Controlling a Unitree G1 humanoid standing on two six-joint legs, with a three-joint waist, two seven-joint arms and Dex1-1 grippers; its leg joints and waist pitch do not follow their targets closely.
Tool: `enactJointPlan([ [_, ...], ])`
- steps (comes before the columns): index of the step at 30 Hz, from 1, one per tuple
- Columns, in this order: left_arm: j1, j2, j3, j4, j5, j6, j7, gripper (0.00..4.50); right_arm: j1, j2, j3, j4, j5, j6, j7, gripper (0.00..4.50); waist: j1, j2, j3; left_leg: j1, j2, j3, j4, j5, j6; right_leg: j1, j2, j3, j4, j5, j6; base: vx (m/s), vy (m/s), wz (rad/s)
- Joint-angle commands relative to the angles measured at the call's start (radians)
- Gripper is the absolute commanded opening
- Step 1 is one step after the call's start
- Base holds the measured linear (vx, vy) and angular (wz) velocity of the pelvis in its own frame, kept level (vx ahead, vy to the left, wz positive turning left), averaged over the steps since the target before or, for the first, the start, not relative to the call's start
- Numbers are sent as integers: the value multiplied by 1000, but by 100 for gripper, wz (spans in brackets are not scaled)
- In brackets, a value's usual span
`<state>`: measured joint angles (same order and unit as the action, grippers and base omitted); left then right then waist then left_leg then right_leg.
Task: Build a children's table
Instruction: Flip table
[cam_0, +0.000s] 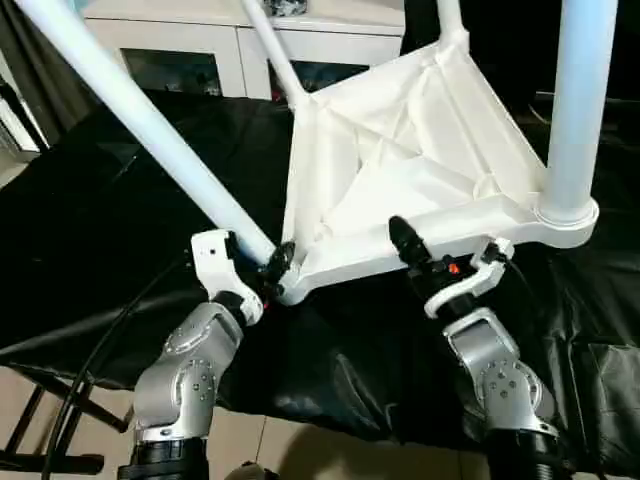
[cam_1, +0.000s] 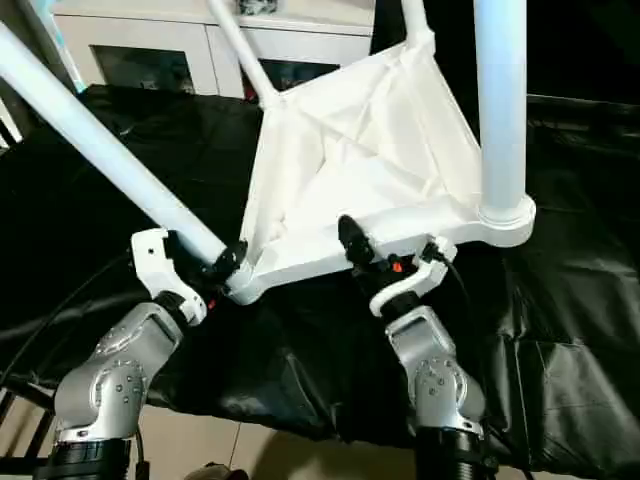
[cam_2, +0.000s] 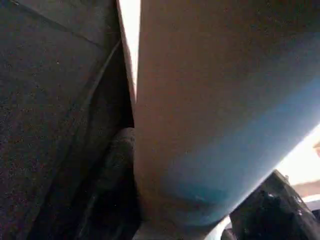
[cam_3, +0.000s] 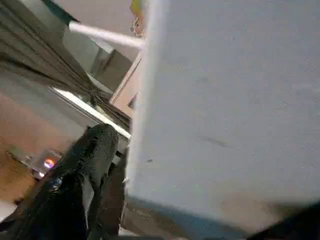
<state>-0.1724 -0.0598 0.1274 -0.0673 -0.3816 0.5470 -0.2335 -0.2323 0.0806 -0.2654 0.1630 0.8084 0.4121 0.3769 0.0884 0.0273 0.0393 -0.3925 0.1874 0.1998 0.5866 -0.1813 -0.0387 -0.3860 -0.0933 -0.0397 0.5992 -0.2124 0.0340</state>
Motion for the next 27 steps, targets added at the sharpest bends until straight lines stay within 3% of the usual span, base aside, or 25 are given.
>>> enactJointPlan([
  [1, 18, -43, -31, -22, -53, 15, -28, 213, -21, 4, -25, 12, 37, 26, -18, 379, 5, -15, -53, 20, 38, -21, -67, -98, 47, 33, -42, 26, -54, 4, -187, 0, 0, 0],
  [6, 28, -35, -43, -29, -44, 12, -32, 213, -31, 8, -55, 31, 65, 35, -27, 334, 5, -12, -50, 22, 38, -21, -71, -126, 27, 31, -42, 27, -59, -45, -175, 0, 0, 0],
  [15, 26, -15, -55, -20, -37, 6, -45, 213, -35, 12, -65, 42, 66, 40, -36, 260, 6, -8, -56, 21, 37, -22, -69, -106, 15, 33, -41, 26, -56, -14, -169, 0, 0, 0],
  [27, 19, 14, -58, 7, -24, 2, -62, 213, -41, 8, -82, -4, 64, 20, -86, 232, 7, -8, -61, 23, 36, -21, -66, -98, 11, 34, -41, 26, -53, -4, -167, 0, 0, 0],
])
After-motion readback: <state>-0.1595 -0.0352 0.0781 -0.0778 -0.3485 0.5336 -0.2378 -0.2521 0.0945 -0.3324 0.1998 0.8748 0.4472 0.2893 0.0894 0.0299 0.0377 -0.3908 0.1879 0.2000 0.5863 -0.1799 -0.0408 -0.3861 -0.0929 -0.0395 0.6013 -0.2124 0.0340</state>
